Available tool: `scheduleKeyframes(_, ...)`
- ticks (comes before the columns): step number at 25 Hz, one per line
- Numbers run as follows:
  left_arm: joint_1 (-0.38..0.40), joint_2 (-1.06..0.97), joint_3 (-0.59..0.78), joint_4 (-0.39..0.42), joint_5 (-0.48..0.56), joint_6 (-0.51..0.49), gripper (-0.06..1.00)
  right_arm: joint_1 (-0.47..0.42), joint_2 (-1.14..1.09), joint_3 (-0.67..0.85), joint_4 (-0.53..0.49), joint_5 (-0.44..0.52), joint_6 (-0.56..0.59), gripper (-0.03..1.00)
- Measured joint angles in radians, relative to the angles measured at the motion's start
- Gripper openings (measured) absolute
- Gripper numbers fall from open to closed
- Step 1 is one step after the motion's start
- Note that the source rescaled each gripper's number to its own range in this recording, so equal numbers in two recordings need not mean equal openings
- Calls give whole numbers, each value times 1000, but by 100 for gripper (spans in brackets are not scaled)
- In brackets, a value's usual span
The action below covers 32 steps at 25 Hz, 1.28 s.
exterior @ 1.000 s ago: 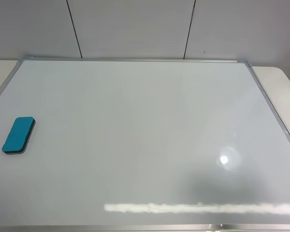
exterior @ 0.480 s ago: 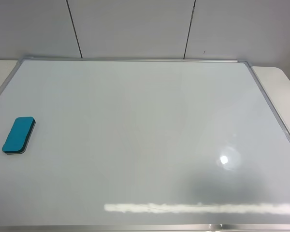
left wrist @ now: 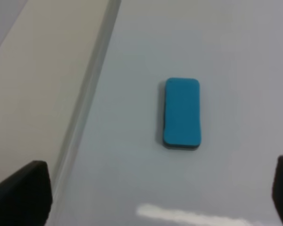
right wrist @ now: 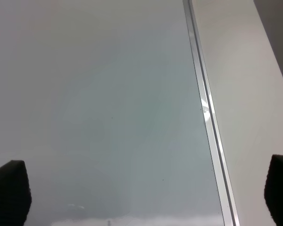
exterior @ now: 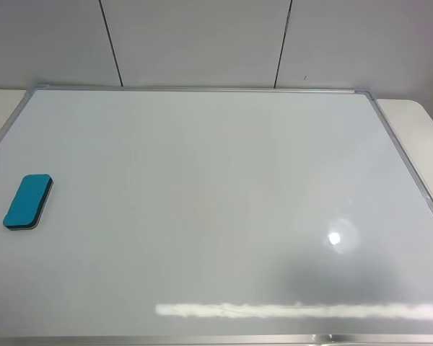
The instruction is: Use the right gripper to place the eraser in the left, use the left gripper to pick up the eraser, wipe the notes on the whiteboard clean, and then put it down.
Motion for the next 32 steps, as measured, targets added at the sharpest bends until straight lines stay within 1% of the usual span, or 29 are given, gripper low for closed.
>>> scheduleKeyframes(3,-1,0,0,0,0,0,88,0,0,0,0,0,0,100)
scheduleKeyframes(7,18,0,0,1,-1,0,88,0,0,0,0,0,0,100)
scheduleKeyframes(32,18,0,2,2,-7,0,88,0,0,0,0,0,0,100)
